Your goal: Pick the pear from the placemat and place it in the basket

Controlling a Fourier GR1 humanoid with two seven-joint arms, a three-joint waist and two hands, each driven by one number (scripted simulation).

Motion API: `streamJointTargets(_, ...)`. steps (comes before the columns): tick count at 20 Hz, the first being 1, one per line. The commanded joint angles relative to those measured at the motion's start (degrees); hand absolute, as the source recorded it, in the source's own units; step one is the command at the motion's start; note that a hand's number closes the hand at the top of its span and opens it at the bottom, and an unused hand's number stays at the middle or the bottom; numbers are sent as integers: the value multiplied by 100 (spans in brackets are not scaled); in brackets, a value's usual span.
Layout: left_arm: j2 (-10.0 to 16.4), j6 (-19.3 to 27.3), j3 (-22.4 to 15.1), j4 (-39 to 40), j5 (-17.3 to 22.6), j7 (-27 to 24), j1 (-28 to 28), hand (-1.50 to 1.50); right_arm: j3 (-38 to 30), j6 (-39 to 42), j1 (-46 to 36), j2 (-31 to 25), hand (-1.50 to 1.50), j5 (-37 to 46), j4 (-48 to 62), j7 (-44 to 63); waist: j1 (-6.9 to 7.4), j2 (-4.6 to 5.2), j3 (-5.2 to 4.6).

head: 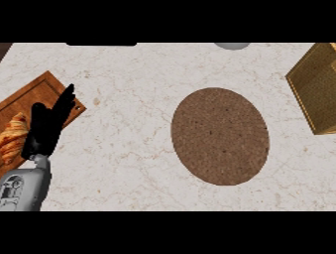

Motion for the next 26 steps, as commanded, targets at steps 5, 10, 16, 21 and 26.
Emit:
streamJointTargets(5, -19, 62, -29, -53, -102, -43, 51, 0, -326, -632, 574, -1052, 150, 167, 1277, -1465, -7, -9, 4)
streamJointTargets(10, -45, 71, 59, 332, -90, -437, 85, 0, -382, -1049, 647, -1359, 150, 136, 2195, -2605, 31, 12, 3)
streamJointTargets(16, 23, -82, 62, -57, 18, -82, 87, 0, -423, -1375, 801, -1383, 150, 134, 2877, -3206, 36, -5, 4)
streamJointTargets(21, -35, 12, 76, 299, -66, -287, -160, 0, -304, -2025, 908, -1191, 150, 377, 3580, -3564, 47, 18, 4)
streamJointTargets(26, -111, -28, -44, 49, -60, -77, -34, 0, -1015, -1794, 817, -1352, 150, -201, 4265, -3416, 54, 12, 7)
